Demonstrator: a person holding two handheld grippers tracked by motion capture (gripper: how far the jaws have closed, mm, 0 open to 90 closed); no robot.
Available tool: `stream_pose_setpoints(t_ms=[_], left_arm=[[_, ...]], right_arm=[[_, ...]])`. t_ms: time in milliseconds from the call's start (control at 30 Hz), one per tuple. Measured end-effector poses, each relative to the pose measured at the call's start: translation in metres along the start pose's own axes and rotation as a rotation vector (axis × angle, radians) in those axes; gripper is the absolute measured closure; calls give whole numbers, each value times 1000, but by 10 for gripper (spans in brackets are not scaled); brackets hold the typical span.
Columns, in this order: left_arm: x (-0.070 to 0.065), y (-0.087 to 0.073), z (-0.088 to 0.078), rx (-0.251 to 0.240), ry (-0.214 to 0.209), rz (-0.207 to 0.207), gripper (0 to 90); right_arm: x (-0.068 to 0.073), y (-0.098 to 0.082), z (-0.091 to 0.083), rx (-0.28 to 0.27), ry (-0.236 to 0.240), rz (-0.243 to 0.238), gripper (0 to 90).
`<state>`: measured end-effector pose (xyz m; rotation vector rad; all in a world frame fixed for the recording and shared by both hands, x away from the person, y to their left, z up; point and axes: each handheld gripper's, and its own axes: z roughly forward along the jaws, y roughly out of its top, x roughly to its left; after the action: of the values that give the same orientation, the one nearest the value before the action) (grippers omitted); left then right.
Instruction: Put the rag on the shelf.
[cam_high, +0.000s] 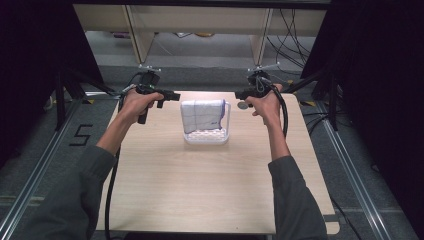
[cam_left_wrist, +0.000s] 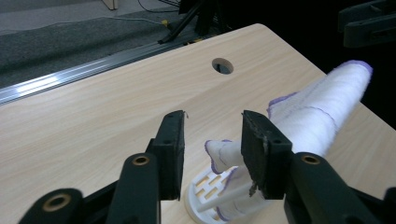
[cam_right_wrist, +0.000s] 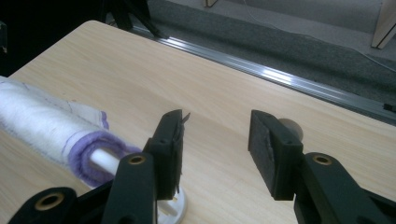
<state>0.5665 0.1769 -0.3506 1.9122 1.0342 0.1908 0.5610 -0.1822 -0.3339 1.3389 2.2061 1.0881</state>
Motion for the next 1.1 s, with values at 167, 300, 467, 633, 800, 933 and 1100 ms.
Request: stream_pose_setpoints(t_ms=[167, 300, 467, 633, 800, 933, 1100], left_arm=[[-6, -6, -7, -1, -17, 6, 503], [-11, -11, -14, 9, -26, 14, 437], [-15, -20, -22, -8, -46, 17, 412], [-21, -32, -26, -3, -60, 35, 391], [-27, -42, -28, -11, -69, 42, 372], [-32, -52, -31, -18, -74, 48, 349], [-37, -66, -34, -21, -65, 64, 334]], right_arm=[[3, -8, -5, -3, 14, 12, 525], [3, -15, -7, -18, 17, -13, 512], [5, -21, -13, -21, 19, -3, 494], [8, -28, -20, -20, 32, -14, 471], [11, -33, -25, -36, 41, -27, 452], [15, -37, -31, -44, 50, -26, 432], [22, -43, -37, -63, 62, -28, 407]])
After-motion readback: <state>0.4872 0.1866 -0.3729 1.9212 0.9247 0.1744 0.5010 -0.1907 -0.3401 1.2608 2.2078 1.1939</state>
